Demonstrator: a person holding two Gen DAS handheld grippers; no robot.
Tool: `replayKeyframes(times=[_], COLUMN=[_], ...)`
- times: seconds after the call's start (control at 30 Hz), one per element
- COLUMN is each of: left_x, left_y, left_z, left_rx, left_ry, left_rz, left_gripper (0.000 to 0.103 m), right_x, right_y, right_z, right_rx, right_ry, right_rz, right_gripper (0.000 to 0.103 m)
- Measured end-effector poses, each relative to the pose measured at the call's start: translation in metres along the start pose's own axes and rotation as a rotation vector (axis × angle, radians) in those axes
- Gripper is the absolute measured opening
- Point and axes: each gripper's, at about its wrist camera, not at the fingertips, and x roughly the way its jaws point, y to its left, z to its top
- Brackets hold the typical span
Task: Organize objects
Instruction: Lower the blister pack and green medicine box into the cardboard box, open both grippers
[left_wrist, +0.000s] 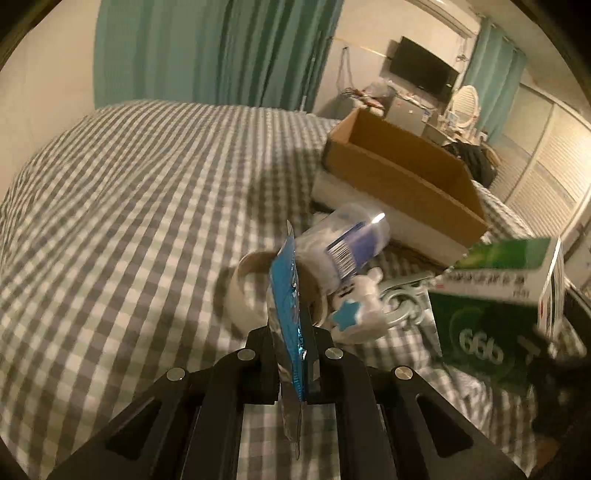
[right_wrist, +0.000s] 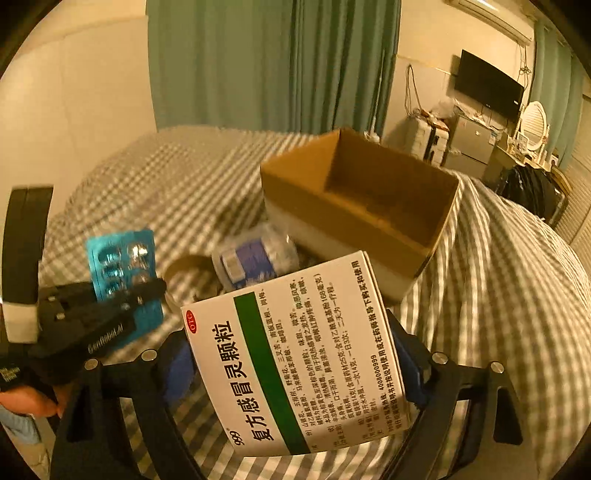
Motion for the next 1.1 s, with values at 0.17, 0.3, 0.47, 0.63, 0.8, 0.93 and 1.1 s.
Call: replayKeyframes(times=[0.17, 0.3, 0.47, 0.63, 0.8, 0.93, 1.1], left_x=[-0.016, -0.020, -0.017, 0.005, 0.045, 0.076, 0.104], left_y=[-0.014, -0.036, -0.069, -0.095, -0.115, -0.125, -0.131], left_z=[0.028, 0.063, 0.108, 0.147, 0.164, 0.163, 0.155], left_rx=[0.054, 0.125, 0.200, 0.216, 0.264, 0.285, 0.315], left_ry=[-0.028, -0.051, -0.120, -0.132, -0.104, -0.074, -0.050], left_rz=[-0.040, -0.047, -0.041, -0.068, -0.086, -0.104, -0.101], left_gripper=[0.007, 0.007, 0.007, 0.007, 0.007, 0.007, 0.011], right_x=[-0.015, -0.026, -0.022, -0.001, 0.028, 0.052, 0.068], right_y=[-0.018, -0.033, -0.055, -0.075, -0.084, -0.101, -0.113], right_z=[0.035, 0.071, 0.111, 0.137, 0.143, 0.129, 0.121], right_rx=[-0.030, -0.102, -0.148, -0.126, -0.119, -0.089, -0.068], right_ry=[-0.035, -0.087, -0.142, -0.144, -0.128, -0.093, -0.081], right_rz=[0.045, 0.034, -0.026, -0.042, -0.036, -0.024, -0.018], right_gripper=[0.087, 0.087, 0.087, 0.087, 0.087, 0.087, 0.097])
